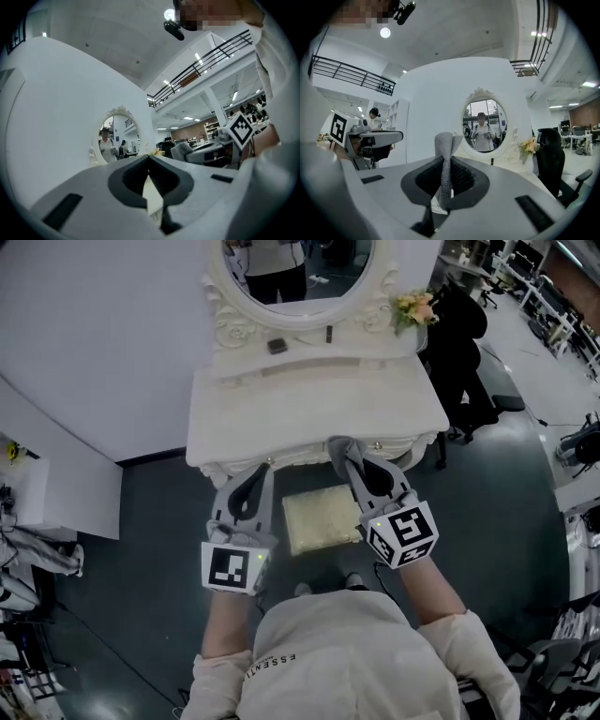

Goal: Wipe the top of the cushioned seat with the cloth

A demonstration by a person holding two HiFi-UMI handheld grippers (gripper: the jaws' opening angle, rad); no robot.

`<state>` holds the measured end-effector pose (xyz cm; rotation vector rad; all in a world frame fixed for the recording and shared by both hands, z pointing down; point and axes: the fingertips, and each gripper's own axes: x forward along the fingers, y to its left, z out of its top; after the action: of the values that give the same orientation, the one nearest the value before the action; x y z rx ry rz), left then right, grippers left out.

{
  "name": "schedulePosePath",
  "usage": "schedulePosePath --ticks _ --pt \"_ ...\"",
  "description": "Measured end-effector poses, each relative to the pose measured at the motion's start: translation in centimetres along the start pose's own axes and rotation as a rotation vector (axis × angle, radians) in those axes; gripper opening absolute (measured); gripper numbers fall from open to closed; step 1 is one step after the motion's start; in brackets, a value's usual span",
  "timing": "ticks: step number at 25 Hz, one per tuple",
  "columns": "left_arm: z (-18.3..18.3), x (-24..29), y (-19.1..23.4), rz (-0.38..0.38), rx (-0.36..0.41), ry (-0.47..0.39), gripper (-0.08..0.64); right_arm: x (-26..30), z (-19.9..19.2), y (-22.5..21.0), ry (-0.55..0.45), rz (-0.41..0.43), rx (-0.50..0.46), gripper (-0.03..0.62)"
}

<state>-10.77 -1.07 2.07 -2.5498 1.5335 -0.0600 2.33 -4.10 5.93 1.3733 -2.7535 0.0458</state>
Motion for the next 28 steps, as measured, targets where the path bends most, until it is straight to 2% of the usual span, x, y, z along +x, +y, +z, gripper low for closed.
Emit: schedulePosePath --ticks 7,10,17,23,26,28 --pt "1.1 -1.1 0.0 0.008 0.037 0.016 0.002 -0.9 1.5 0.2 -0.032 0.000 -0.025 0.031" --pt "1.3 -1.2 -0.1 0.020 0.031 0.017 0.002 -1.1 1.3 0.4 -0.033 0.010 -0.039 0.031" --pt "0.7 -1.3 -0.1 0.040 0.009 0.038 0.002 -1.2 0.9 0.6 -0.034 0.022 -0.050 0.030" --pt "-0.2 -1.6 -0.1 0.034 0.041 0.055 0.002 -1.8 0.7 0.2 -0.040 0.013 -0.033 0.029" --pt "-0.7 -1.5 0.0 0.043 0.017 0.071 0.002 -1.5 0.5 0.1 -0.039 0.011 -0.031 0.029" --pt "-1.0 -1.4 0.0 0.035 0.038 0.074 0.002 -1.4 0.4 0.1 -0.037 0.011 -0.031 0.029"
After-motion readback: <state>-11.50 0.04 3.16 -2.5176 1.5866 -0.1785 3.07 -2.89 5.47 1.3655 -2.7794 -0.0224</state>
